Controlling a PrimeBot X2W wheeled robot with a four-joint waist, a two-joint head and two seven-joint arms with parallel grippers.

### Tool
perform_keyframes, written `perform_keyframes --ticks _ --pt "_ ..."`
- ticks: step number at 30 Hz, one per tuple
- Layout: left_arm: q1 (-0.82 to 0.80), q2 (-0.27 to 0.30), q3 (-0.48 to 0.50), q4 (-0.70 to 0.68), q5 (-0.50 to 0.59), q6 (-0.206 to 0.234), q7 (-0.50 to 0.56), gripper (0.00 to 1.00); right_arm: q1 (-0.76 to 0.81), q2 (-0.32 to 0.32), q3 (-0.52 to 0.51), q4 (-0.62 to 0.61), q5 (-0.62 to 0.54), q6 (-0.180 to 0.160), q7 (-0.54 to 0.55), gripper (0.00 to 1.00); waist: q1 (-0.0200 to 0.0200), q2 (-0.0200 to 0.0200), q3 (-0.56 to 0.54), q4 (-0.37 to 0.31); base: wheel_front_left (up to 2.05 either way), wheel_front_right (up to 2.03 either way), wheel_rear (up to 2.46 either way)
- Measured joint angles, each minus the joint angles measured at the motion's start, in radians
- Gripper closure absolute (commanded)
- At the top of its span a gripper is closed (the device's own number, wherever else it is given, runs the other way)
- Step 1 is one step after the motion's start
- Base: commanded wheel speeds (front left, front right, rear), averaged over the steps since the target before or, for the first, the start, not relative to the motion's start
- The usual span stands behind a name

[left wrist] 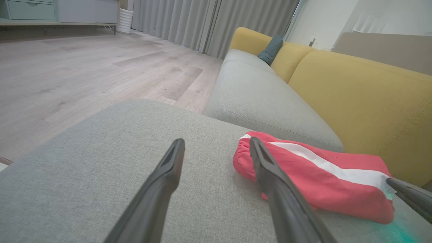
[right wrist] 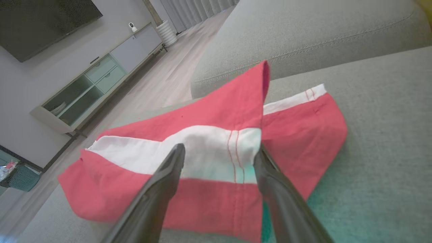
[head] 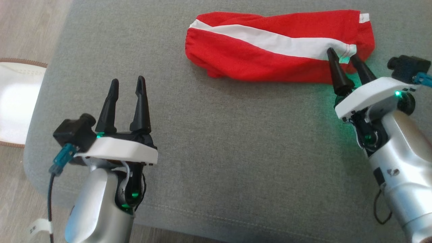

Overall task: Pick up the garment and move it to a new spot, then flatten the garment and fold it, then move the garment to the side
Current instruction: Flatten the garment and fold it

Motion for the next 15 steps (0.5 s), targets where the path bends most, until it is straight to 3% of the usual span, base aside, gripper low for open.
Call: perform_keyframes --ticks 1,2,3,4,5,15 --pt "0.000 0.000 -0.001 0.000 0.000 0.000 0.000 0.00 -0.006 -0.002 0.009 0.001 0.007 0.000 -0.003 0.00 0.0000 0.0000 0.000 0.000 0.00 0.00 0.00" --pt "0.000 0.000 -0.001 0.001 0.000 0.000 0.000 0.00 -0.011 -0.003 0.015 0.001 0.013 0.000 -0.009 0.17 0.0000 0.0000 0.000 0.000 0.00 0.00 0.00" --pt "0.000 0.000 -0.001 0.001 0.000 0.000 0.000 0.00 -0.015 -0.004 0.021 0.002 0.018 0.000 -0.011 0.53 0.0000 0.0000 0.000 0.000 0.00 0.00 0.00" --pt "0.000 0.000 -0.001 0.003 0.000 0.000 0.000 0.00 -0.016 -0.007 0.027 0.004 0.021 0.000 -0.016 0.69 0.0000 0.0000 0.000 0.000 0.00 0.00 0.00" --pt "0.000 0.000 -0.002 0.004 0.000 0.000 0.000 0.00 -0.016 -0.012 0.035 0.007 0.023 0.000 -0.020 1.00 0.0000 0.0000 0.000 0.001 0.00 0.00 0.00" --pt "-0.001 0.000 0.016 0.013 0.007 -0.004 0.000 0.00 -0.042 -0.028 0.088 0.037 0.037 0.000 -0.065 1.00 0.0000 0.0000 -0.015 -0.013 0.00 0.00 0.00"
